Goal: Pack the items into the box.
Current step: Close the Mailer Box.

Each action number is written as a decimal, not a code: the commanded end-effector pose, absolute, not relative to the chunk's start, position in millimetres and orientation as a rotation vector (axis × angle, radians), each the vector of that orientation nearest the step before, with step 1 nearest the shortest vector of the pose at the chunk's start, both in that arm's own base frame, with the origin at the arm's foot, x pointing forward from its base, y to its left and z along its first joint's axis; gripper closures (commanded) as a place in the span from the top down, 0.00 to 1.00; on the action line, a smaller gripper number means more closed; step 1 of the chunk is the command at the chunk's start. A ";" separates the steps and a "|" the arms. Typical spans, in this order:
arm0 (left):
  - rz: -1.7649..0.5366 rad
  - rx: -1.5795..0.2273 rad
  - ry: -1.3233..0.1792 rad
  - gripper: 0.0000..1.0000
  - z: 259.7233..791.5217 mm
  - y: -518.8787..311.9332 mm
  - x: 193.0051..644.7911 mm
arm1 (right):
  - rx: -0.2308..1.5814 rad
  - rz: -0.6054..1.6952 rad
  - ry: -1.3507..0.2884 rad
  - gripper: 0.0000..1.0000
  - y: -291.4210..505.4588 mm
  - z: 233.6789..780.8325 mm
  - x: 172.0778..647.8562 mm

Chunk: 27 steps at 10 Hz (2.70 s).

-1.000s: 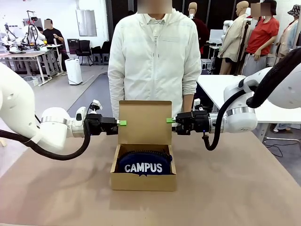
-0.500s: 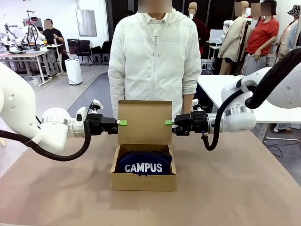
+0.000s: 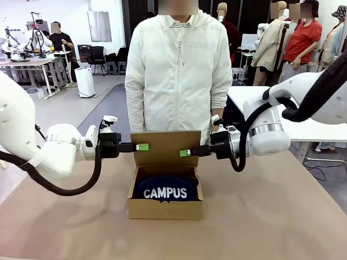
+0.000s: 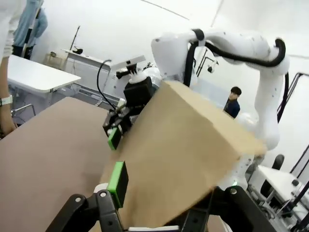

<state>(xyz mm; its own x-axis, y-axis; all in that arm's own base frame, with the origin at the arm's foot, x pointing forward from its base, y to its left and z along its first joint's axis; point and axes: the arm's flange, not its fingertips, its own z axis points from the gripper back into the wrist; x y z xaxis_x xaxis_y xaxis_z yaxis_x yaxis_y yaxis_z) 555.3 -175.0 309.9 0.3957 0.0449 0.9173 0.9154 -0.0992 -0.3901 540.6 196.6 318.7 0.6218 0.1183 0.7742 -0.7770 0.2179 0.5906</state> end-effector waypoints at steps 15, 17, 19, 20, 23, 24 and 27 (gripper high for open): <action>-1.204 -1.268 -1.180 1.00 289.8 -116.8 473.2 | 1.147 1.067 -0.928 1.00 132.1 291.6 463.4; -1.205 -1.203 -1.156 1.00 299.3 -75.4 444.8 | 1.125 1.019 -0.950 1.00 100.5 297.9 446.7; -1.143 -1.151 -1.348 1.00 315.1 -55.5 432.2 | 1.159 0.914 -1.165 1.00 92.7 311.3 442.8; -1.120 -1.103 -1.476 1.00 320.3 -62.0 438.0 | 1.183 0.883 -1.260 1.00 104.1 316.1 449.4; -1.226 -1.091 -1.587 1.00 323.5 -115.7 472.8 | 1.140 0.807 -1.329 1.00 154.7 327.8 481.1; -1.272 -1.070 -1.540 1.00 316.9 -136.8 487.9 | 1.101 0.851 -1.274 1.00 173.2 323.5 489.7; -1.455 -1.122 -1.266 1.00 290.0 -178.8 507.5 | 0.947 1.064 -1.080 1.00 212.2 301.6 485.3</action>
